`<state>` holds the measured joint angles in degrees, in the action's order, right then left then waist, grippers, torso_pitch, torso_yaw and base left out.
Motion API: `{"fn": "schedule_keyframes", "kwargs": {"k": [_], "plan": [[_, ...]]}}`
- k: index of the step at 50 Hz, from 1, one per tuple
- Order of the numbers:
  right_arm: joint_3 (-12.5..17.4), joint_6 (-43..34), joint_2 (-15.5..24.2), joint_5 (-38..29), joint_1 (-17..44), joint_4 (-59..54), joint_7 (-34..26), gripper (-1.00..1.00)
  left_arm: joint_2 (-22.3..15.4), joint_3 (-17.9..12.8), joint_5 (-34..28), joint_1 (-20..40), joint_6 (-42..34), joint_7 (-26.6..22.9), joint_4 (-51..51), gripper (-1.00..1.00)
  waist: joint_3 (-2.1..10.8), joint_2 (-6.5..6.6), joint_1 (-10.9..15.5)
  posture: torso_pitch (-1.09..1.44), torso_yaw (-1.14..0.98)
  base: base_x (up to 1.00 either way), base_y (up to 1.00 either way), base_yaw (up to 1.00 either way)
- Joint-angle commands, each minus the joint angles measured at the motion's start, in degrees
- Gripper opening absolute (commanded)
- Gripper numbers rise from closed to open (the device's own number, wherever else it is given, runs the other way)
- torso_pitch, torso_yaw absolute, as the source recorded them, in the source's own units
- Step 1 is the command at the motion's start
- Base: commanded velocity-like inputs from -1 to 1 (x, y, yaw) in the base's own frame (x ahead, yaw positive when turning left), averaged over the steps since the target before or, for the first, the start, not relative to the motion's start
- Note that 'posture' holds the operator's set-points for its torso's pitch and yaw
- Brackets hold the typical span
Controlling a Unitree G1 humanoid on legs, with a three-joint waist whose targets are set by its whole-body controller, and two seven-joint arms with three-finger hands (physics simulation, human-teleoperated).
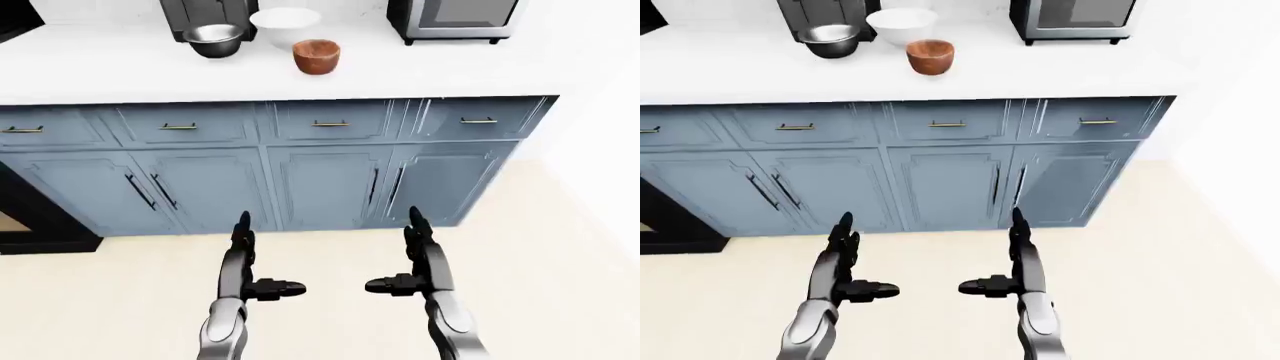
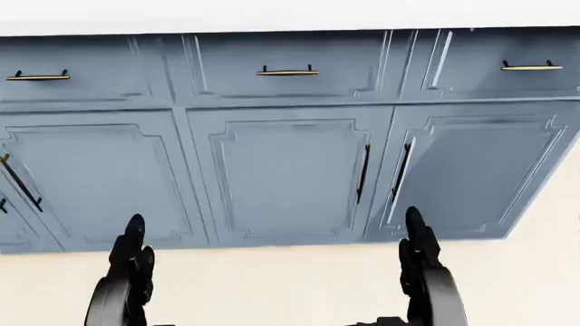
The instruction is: Stack the bowls from largest to smallest.
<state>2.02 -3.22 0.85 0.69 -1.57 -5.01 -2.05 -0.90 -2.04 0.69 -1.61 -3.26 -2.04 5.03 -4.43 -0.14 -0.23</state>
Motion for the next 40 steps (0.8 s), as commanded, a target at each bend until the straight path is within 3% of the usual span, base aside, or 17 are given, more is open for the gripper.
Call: {"fn": "schedule_keyframes", "kwargs": {"k": [1, 3, 4, 5, 7, 8, 18, 23, 28, 29, 32, 34, 35, 36, 38, 39, 40], "plan": [[-0.08, 3.12, 0.15, -0.07, 1.74, 4.09, 0.13, 1.0, 0.07, 0.4, 0.63, 1.36, 2.58, -0.61, -5.3, 1.0, 0.05, -0.45, -0.12, 0.0, 0.0, 0.0, 0.0, 0.0], [-0.25, 1.51, 0.11, -0.2, 1.47, 6.24, 0.28, 1.0, 0.08, 0.39, 0.81, 1.22, 1.67, -0.56, -6.37, 1.0, 3.55, -0.05, 0.42, 0.0, 0.0, 0.0, 0.0, 0.0], [-0.12, 0.74, 0.2, -0.1, 1.25, 7.47, 0.22, 1.0, 0.05, 0.22, 0.94, 1.08, 0.04, -0.25, -8.35, 1.0, 3.02, -0.07, 0.43, 0.0, 0.0, 0.0, 0.0, 0.0], [0.08, 0.16, 0.29, 0.07, 1.41, 8.01, 0.15, 1.0, 0.04, 0.22, 1.09, 1.05, -1.08, -0.24, -9.51, 1.0, 1.03, -0.4, 0.38, 0.0, 0.0, 0.0, 0.0, 0.0], [0.29, -0.08, 0.4, -0.03, 2.21, 7.65, 0.25, 1.0, 0.01, 0.07, 1.13, 1.29, -2.06, 0.01, -10.37, 1.0, 3.96, -0.45, 0.41, 0.0, 0.0, 0.0, 0.0, 0.0], [0.15, -0.27, 0.33, -0.28, 2.18, 7.97, 0.4, 1.0, -0.04, 0.0, 1.05, 1.42, -2.42, 0.15, -10.64, 1.0, 4.23, -0.45, 0.41, 0.0, 0.0, 0.0, 0.0, 0.0], [0.43, -13.42, 0.88, -0.55, 5.19, 20.41, 0.74, 1.0, -2.09, -3.48, 3.42, 6.25, -24.87, 0.82, -32.37, 1.0, 4.94, -0.12, 0.46, 0.0, 0.0, 0.0, 0.0, 0.0], [2.22, -25.08, 1.65, 1.02, 10.84, 29.35, 1.43, 1.0, -4.53, -6.7, 5.3, 13.1, -37.8, 1.45, -40.7, 1.0, 5.28, 0.1, 0.51, 0.0, 0.0, 0.0, 0.0, 0.0], [1.89, -30.01, 2.71, 0.1, 14.91, 34.76, 1.72, 1.0, -8.14, -10.9, 9.22, 20.5, -48.91, 2.85, -46.72, 1.0, 5.15, 0.28, 0.38, 0.0, 0.0, 0.0, 0.01, 0.0], [2.06, -31.16, 2.73, 0.36, 15.77, 35.5, 1.75, 1.0, -8.72, -11.35, 9.79, 21.12, -49.89, 3.02, -47.27, 1.0, 6.0, 0.57, 0.32, 0.0, 0.0, 0.0, 0.14, 0.0], [2.99, -34.31, 1.92, 3.62, 17.26, 38.63, 1.88, 1.0, -10.02, -12.71, 11.37, 22.21, -51.84, 3.46, -48.33, 1.0, 4.86, 0.53, 0.06, 0.0, 0.0, 0.0, 0.35, 0.0], [3.18, -36.47, 2.39, 4.64, 18.33, 40.05, 2.84, 1.0, -10.95, -13.55, 12.4, 23.16, -53.29, 3.84, -49.11, 1.0, 3.56, -3.61, 2.04, 0.0, 0.0, 0.0, 0.5, 0.5], [3.46, -37.21, 2.57, 5.27, 18.85, 40.77, 3.28, 1.0, -11.32, -13.82, 12.85, 23.63, -53.83, 4.05, -49.23, 1.0, 3.96, -0.97, 0.88, 0.0, 0.0, 0.0, 0.0, 1.0], [3.96, -37.23, 2.68, 5.9, 19.4, 40.87, 3.88, 1.0, -11.62, -13.95, 13.19, 23.97, -53.97, 4.24, -49.1, 1.0, 4.24, 0.55, 0.4, 0.0, 0.0, 0.0, 0.0, 1.0], [4.47, -39.57, 3.27, 7.3, 20.62, 42.56, 4.86, 1.0, -12.38, -14.11, 13.72, 24.94, -54.88, 4.64, -49.37, 1.0, 2.91, 3.77, -0.02, 0.0, 0.0, 0.0, 0.0, 1.0], [4.44, -39.89, 3.75, 7.52, 20.96, 43.02, 5.1, 1.0, -12.62, -14.34, 14.19, 25.38, -55.9, 4.93, -50.07, 1.0, 3.93, 7.12, 1.08, 0.0, 0.0, 0.0, 0.0, 1.0], [4.8, -40.81, 3.9, 7.98, 21.59, 43.75, 5.74, 1.0, -12.96, -14.36, 14.48, 25.74, -56.34, 5.02, -50.3, 1.0, 2.96, 3.57, 1.83, 0.0, 0.0, 0.0, 0.0, 1.0]]}}
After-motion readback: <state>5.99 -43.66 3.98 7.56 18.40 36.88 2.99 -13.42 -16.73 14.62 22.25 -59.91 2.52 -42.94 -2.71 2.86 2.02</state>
